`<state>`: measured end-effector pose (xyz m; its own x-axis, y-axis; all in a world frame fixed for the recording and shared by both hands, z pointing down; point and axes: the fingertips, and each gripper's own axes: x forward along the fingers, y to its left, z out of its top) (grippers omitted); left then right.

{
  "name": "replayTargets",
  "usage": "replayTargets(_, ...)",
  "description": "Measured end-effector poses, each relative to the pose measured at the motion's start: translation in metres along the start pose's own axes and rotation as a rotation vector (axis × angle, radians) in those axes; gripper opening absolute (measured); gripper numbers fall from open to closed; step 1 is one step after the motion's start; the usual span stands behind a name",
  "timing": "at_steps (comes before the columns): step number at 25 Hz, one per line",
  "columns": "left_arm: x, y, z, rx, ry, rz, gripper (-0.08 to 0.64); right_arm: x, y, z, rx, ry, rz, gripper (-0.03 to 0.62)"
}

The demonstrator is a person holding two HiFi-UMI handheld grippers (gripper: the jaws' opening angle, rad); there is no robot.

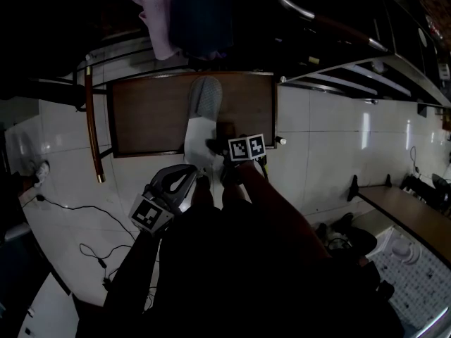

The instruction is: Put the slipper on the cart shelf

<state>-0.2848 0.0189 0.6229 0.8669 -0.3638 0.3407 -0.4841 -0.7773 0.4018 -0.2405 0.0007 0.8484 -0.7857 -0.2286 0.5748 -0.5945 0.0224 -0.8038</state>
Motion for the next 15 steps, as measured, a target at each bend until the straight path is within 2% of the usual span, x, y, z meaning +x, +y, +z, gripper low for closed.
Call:
replayTargets(7,-0.002,0.001,0.004,0.016,0.001,-0.007,0.008,-0.025,0.027,0.008,-0.094,-0.055,0.014,0.06)
replayTargets(15,-0.004,-0.017,0.03,0.07,-0.012,-0.015,0.006,-0.084,0.071,0.004,-0.201,-0.127,0.047,0.058)
